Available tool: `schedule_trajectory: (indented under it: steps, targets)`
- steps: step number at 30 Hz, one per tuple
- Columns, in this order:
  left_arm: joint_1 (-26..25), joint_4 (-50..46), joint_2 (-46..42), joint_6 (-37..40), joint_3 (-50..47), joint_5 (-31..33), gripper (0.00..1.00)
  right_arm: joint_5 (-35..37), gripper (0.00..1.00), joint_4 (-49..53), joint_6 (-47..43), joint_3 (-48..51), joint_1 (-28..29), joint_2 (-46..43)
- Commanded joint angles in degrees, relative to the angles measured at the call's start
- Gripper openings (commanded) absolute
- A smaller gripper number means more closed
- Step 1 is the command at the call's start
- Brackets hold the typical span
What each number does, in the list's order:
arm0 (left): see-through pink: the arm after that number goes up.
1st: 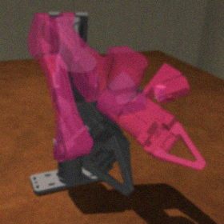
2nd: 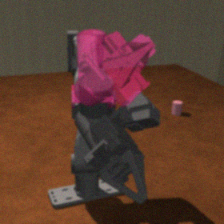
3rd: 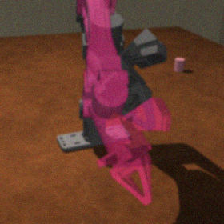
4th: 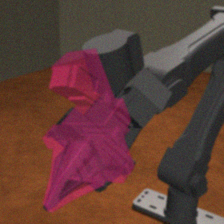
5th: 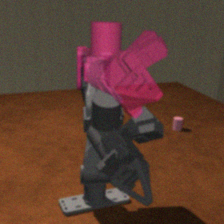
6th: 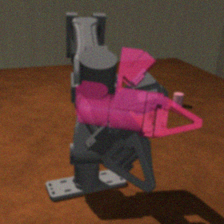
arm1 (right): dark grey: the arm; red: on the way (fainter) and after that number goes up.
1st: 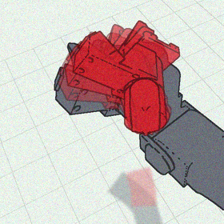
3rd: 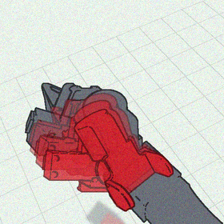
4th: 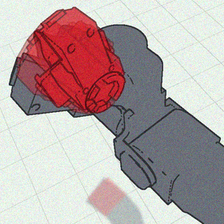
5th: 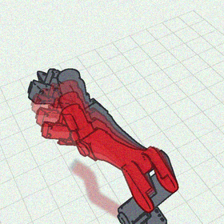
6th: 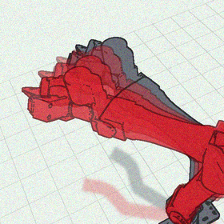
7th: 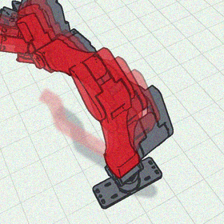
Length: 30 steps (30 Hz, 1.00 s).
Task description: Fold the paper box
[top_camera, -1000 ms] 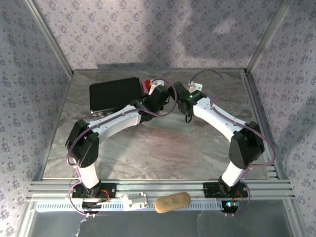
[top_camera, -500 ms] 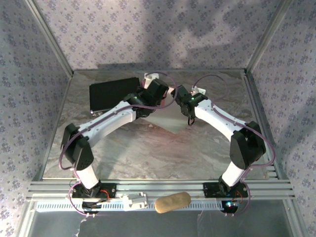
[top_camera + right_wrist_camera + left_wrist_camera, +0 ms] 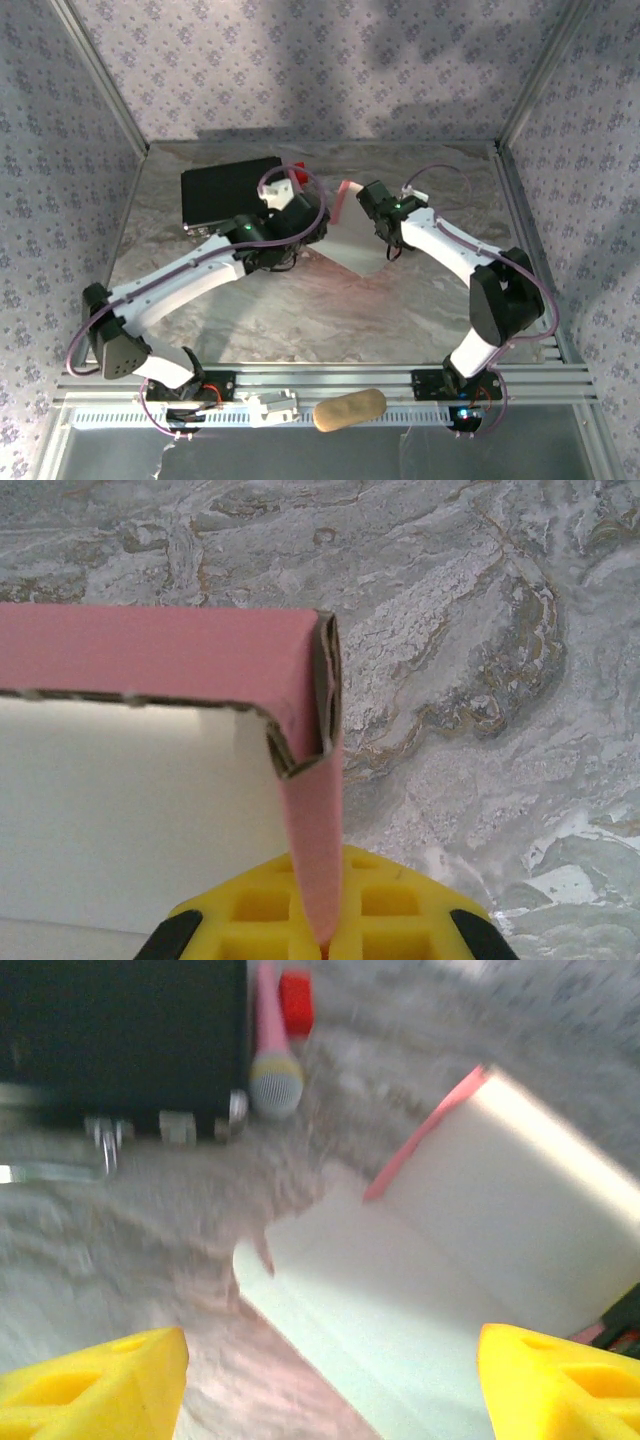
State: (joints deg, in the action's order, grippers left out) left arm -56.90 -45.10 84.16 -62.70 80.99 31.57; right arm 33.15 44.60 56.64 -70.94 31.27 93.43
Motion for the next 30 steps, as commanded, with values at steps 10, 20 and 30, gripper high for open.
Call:
schedule_trajectory:
  steps: [10,20,30]
  targets:
    - [-1.0,5.0,6.0,-26.1,-3.9,-12.4,0.65,0.5,0.00,0.1,2.9,1.4,0.9,-3.7]
    - [-0.1,7.8,7.7,-30.6,-6.3,-14.3,0.31,-0.2,0.00,-0.8,3.0,2.1,0.8,-4.2]
    - [1.0,4.1,9.8,-31.5,-4.6,-13.0,0.00,-0.6,0.00,-0.8,3.7,4.5,1.1,-5.3]
